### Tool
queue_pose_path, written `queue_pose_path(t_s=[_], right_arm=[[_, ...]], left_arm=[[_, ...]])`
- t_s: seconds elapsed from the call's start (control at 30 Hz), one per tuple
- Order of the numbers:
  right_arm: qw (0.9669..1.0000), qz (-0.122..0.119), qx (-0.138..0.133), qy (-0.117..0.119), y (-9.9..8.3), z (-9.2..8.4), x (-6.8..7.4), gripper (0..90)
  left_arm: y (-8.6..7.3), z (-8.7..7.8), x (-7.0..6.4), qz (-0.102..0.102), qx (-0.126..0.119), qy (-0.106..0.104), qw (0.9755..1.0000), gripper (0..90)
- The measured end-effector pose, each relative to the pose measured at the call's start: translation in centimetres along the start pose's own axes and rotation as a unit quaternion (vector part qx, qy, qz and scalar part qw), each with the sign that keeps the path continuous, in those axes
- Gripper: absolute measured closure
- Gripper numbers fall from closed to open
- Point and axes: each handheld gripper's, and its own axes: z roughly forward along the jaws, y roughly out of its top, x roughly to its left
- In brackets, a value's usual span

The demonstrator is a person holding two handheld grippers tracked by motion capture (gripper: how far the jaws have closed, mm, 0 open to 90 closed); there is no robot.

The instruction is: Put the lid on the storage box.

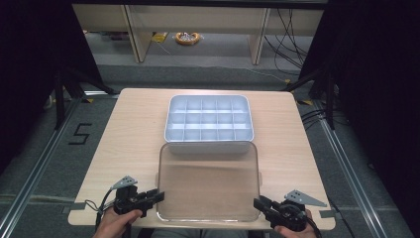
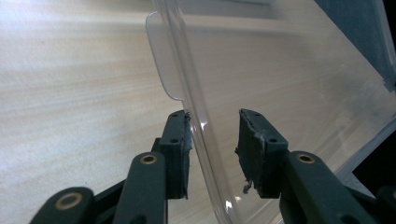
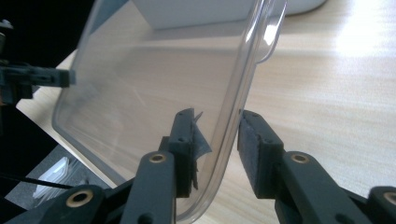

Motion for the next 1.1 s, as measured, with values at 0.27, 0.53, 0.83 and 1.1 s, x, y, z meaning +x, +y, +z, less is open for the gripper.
queue_pose_path(t_s=[0.27,0.53,0.83,1.1], right_arm=[[0.9998,0.011,0.006,-0.015,0.5,0.1,0.1,68.2],[0.9999,0.004,-0.009,-0.01,1.6,0.8,-0.3,68.1],[0.9995,-0.015,-0.024,-0.017,3.0,1.7,-0.8,67.6],[0.9991,-0.023,-0.029,-0.023,5.5,3.1,-1.2,66.9]], left_arm=[[0.6,-0.4,-0.6,0.031,-0.011,0.015,0.9994,63.1],[1.9,-0.2,-0.4,0.048,-0.019,0.018,0.9985,62.3],[3.2,0.0,0.0,0.049,-0.022,0.021,0.9983,62.0],[5.3,0.2,0.5,0.059,-0.034,0.035,0.9971,62.6]])
